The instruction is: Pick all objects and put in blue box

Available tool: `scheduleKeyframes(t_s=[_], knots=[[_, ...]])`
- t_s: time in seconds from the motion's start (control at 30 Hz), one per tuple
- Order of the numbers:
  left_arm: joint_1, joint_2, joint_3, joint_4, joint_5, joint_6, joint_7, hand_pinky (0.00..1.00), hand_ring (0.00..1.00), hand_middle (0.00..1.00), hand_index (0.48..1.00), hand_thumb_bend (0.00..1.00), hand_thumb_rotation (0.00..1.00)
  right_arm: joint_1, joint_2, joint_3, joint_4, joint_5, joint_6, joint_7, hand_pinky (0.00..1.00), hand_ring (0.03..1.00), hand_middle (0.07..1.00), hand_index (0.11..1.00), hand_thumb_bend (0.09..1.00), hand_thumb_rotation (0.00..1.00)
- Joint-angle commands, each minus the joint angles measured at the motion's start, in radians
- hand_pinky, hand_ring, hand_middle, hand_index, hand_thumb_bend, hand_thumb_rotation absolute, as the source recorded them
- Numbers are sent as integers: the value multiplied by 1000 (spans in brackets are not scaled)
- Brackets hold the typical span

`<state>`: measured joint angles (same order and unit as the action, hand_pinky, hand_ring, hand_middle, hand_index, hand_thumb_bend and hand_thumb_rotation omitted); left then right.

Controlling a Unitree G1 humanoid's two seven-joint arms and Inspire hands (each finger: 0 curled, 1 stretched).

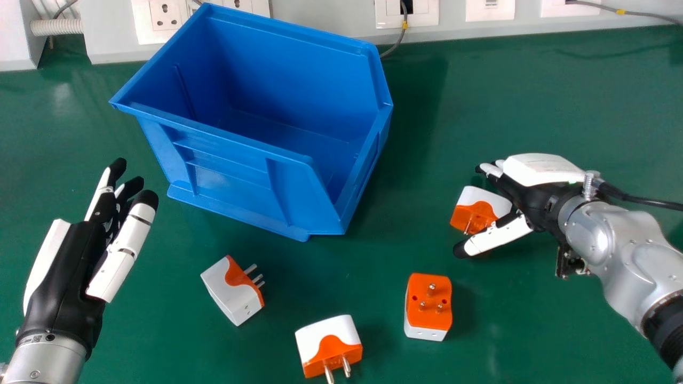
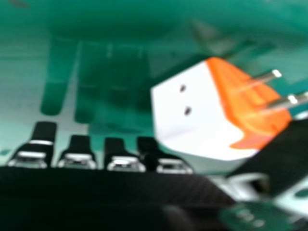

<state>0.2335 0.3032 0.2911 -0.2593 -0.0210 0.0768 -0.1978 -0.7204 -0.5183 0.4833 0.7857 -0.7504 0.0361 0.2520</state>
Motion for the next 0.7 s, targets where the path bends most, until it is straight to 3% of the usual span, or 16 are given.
scheduleKeyframes(t_s=[0.0,0.43,0.67], knots=[[6,10,8,-28,-10,-8,-3,875,944,962,993,367,851,-40,-17,-6,2,-6,8,-2,912,998,1000,961,697,631],[4,8,5,-32,-8,-1,0,877,949,966,994,371,857,-67,-9,17,34,-32,52,-7,911,991,1000,965,669,603],[6,4,1,-49,-7,10,1,876,949,965,994,372,858,-76,0,49,39,-61,57,-8,902,987,1000,964,663,597]])
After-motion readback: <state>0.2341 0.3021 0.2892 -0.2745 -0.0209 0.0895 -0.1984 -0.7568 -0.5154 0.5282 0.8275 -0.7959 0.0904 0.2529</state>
